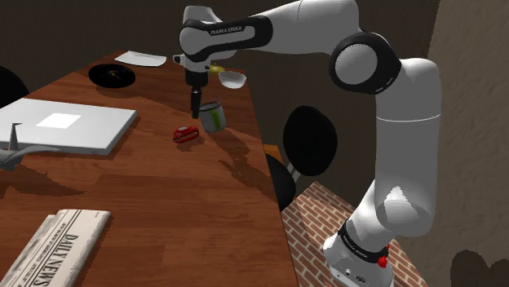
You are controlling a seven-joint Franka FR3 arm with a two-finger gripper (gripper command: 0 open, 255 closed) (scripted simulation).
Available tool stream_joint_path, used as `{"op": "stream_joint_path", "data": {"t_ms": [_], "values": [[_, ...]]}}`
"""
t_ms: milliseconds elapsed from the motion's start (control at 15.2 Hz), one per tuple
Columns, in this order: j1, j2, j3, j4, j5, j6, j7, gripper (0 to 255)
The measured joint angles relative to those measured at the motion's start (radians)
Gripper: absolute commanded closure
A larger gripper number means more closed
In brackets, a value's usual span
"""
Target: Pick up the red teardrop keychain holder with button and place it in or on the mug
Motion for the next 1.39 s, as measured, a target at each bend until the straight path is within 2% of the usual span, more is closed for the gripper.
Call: {"op": "stream_joint_path", "data": {"t_ms": [66, 198, 396, 594, 990, 1056, 1386], "values": [[0.010, 0.034, 0.007, 0.035, -0.004, 0.017, -0.004, 0], [0.011, 0.097, 0.007, 0.068, -0.006, 0.113, -0.017, 0], [0.012, 0.135, 0.004, 0.060, -0.011, 0.027, -0.016, 0], [0.010, 0.136, 0.003, 0.021, -0.011, 0.047, -0.018, 0], [0.010, 0.140, 0.003, 0.018, -0.011, 0.051, -0.018, 0], [0.010, 0.140, 0.003, 0.018, -0.011, 0.051, -0.018, 255], [0.010, 0.139, 0.003, 0.019, -0.011, 0.051, -0.018, 255]]}}
